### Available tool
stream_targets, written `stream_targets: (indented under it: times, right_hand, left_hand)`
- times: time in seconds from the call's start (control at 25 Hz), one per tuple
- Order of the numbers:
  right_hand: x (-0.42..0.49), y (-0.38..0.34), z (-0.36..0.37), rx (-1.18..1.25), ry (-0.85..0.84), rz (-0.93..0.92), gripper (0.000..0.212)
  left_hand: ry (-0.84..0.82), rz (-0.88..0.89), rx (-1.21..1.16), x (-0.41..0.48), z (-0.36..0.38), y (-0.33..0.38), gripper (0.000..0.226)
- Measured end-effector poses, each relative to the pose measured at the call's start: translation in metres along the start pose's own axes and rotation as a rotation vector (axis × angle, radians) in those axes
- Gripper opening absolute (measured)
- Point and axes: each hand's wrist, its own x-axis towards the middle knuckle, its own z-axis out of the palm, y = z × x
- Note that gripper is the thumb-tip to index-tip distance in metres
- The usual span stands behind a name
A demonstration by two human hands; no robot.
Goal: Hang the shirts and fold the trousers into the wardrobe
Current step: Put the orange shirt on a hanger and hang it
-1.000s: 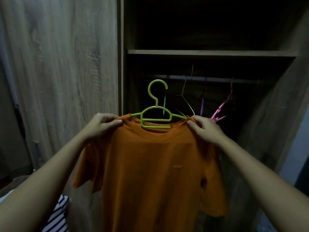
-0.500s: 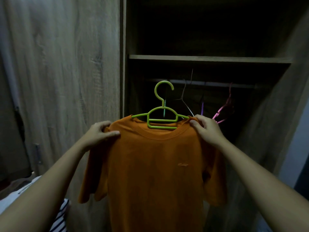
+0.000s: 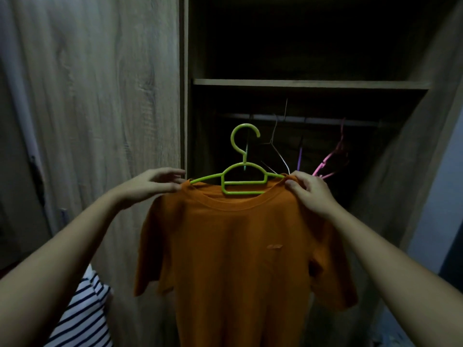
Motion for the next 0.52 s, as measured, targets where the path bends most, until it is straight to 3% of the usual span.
stream_targets:
  times: [0.08,0.16,0.4,0.52]
  right_hand:
    - [-0.003,-0.005,0.005,0.038,-0.032,-0.001,0.013]
    - [-0.008,-0.007,0.009,0.067,-0.067,0.006,0.013]
    - [-0.01,-0.009,0.026,0.159,-0.207,0.017,0.016]
    - [0.003,-0.015,0.045,0.204,-0.296,0.008,0.016]
  left_hand:
    - [-0.077,0.036,0.284,0.001,0.01,0.025,0.067]
    - [-0.136,0.064,0.373,-0.004,0.023,0.038,0.069]
    - [-0.012,0.159,0.206,-0.035,0.045,0.046,0.066]
    - [-0.112,0.069,-0.021,-0.044,0.046,0.047,0.053]
